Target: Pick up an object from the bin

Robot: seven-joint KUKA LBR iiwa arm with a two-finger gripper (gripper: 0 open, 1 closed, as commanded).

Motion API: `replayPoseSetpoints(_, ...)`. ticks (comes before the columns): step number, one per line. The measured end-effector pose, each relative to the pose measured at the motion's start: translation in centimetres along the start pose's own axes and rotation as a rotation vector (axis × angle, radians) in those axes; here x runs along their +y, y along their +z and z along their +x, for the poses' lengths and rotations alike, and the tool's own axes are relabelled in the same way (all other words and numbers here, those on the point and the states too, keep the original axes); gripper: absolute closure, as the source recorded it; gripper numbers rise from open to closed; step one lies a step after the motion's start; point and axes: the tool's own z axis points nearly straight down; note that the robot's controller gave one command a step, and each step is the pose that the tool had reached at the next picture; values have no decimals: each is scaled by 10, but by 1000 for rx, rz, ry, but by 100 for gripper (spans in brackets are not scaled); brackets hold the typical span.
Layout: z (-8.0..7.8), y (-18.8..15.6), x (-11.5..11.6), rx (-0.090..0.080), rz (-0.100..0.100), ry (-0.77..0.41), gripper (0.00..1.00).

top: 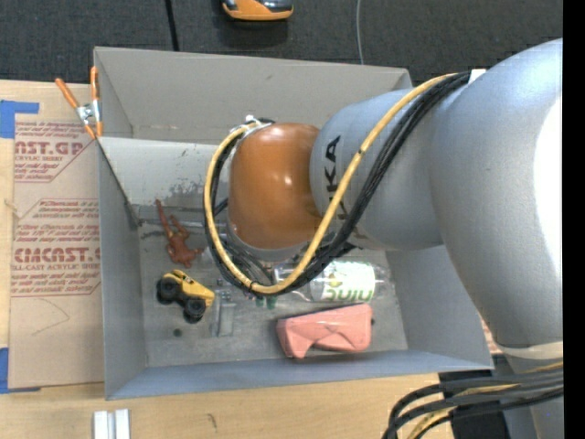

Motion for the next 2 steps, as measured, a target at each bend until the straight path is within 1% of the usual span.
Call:
replayPoseSetpoints(1,-10,10,24,10,3,19,0)
replayPoseSetpoints(2,-18,12,42,5,1,1,0)
